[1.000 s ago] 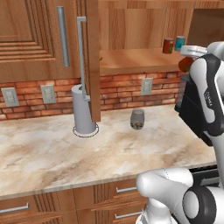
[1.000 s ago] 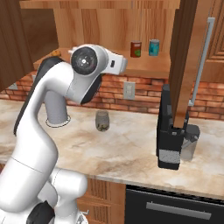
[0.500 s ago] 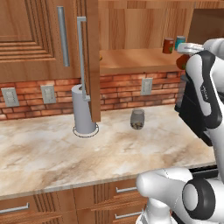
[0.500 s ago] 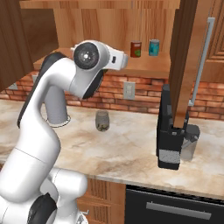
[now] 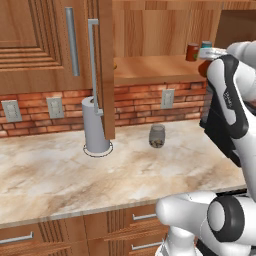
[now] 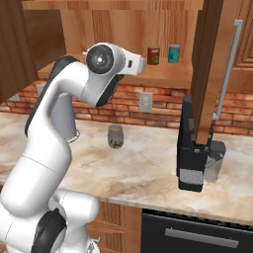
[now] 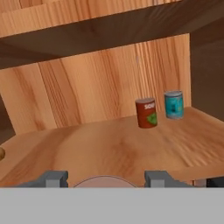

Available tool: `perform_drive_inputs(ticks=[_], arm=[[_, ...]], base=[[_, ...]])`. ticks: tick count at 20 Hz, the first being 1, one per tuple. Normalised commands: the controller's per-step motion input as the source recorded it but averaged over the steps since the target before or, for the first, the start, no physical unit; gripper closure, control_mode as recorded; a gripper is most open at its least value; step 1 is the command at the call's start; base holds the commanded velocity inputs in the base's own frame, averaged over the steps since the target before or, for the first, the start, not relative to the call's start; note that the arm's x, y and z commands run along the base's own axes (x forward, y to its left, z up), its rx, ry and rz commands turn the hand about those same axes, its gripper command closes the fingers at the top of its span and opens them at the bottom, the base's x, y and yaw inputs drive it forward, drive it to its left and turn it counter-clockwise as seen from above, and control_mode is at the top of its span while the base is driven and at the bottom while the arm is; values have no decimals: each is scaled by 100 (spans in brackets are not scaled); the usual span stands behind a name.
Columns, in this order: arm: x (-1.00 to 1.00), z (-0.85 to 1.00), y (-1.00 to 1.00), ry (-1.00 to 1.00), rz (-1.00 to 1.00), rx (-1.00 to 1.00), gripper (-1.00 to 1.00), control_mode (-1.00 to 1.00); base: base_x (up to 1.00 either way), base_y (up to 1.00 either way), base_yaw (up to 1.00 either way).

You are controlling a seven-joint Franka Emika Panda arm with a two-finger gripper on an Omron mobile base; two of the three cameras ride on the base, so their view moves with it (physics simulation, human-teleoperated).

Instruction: Pick the cans from the counter and place them in their designated side in the cabinet.

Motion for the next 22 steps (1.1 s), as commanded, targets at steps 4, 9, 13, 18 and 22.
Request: perform_drive_inputs(ticks=[4, 9, 13, 18, 22], arm=[[20, 1, 0, 0, 0, -2, 100, -100], [20, 0, 0, 1, 0, -3, 100, -100], [21, 0, 0, 3, 0, -3, 100, -100], [23, 0, 0, 2, 0, -2, 100, -100], [25, 1, 0, 2, 0, -2, 100, -100]], base=[[0, 0, 0], [0, 0, 0], [0, 0, 0], [0, 0, 0], [0, 0, 0]])
